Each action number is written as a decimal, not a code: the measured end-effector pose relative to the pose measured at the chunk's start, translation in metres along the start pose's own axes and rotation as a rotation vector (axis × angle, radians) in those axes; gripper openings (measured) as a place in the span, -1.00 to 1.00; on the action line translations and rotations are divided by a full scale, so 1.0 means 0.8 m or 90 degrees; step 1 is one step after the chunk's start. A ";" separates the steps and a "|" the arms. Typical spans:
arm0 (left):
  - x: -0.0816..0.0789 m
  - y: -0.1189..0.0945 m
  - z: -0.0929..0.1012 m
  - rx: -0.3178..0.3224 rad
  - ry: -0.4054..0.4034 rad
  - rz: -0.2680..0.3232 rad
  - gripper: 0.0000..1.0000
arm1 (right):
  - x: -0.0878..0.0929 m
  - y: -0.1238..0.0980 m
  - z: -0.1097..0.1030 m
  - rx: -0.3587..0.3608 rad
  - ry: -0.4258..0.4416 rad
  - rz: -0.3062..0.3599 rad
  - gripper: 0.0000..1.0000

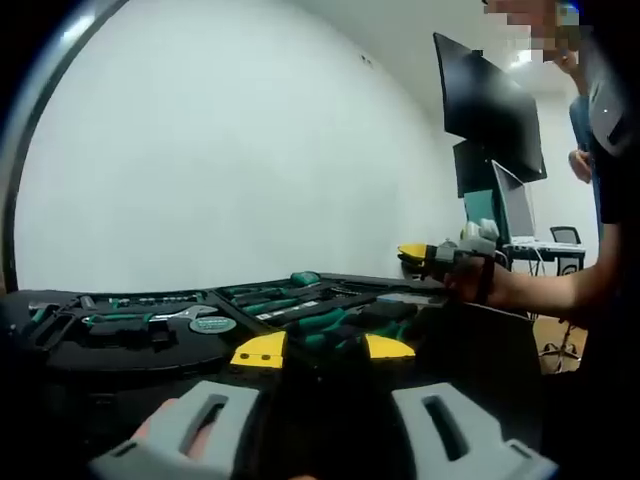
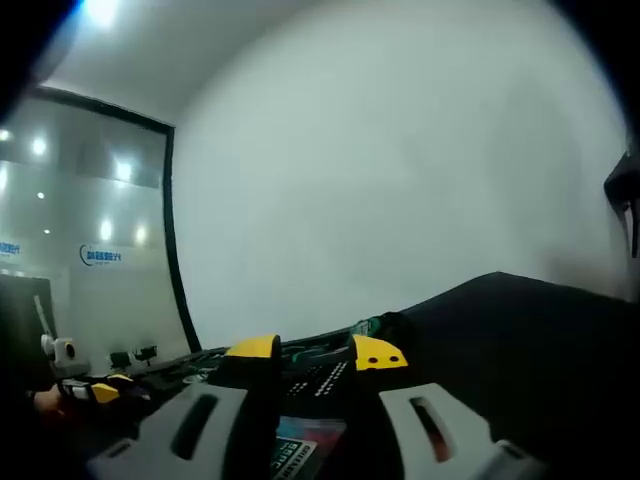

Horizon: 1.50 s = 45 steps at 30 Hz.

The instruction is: Pick up the tools and put them into their designated positions in the toolbox.

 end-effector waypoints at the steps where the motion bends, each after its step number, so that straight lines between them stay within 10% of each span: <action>1: 0.001 0.002 0.001 0.006 -0.003 -0.003 -0.46 | 0.002 0.001 0.002 0.002 0.007 -0.005 -0.53; 18: 0.006 0.007 -0.017 -0.024 -0.024 -0.020 -0.48 | 0.001 0.016 -0.009 0.007 0.026 -0.072 -0.59; 22: 0.004 0.007 -0.014 -0.022 -0.003 -0.014 -0.48 | -0.041 0.072 -0.024 -0.020 -0.094 -0.107 -0.54; 25: 0.005 0.008 -0.013 -0.026 0.022 -0.017 -0.48 | -0.071 0.143 -0.048 -0.148 -0.363 -0.169 -0.50; 32: 0.002 0.005 -0.012 -0.020 0.036 -0.006 -0.48 | -0.006 0.262 -0.021 -0.343 -0.818 -0.509 -0.45; 45: -0.007 -0.001 -0.015 -0.026 0.020 0.029 -0.48 | 0.046 0.299 0.038 -0.416 -0.865 -0.751 -0.27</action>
Point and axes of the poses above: the point that each gripper's makers call its tool centre point, and the gripper's own axes: y roughly forward along the fingers, z roughly to its right, x roughly out of its underside, the point moved 5 cm from there along -y, roughly backward along the fingers, and after that the axes turned 1 degree about -z, right-handed, at the moved point
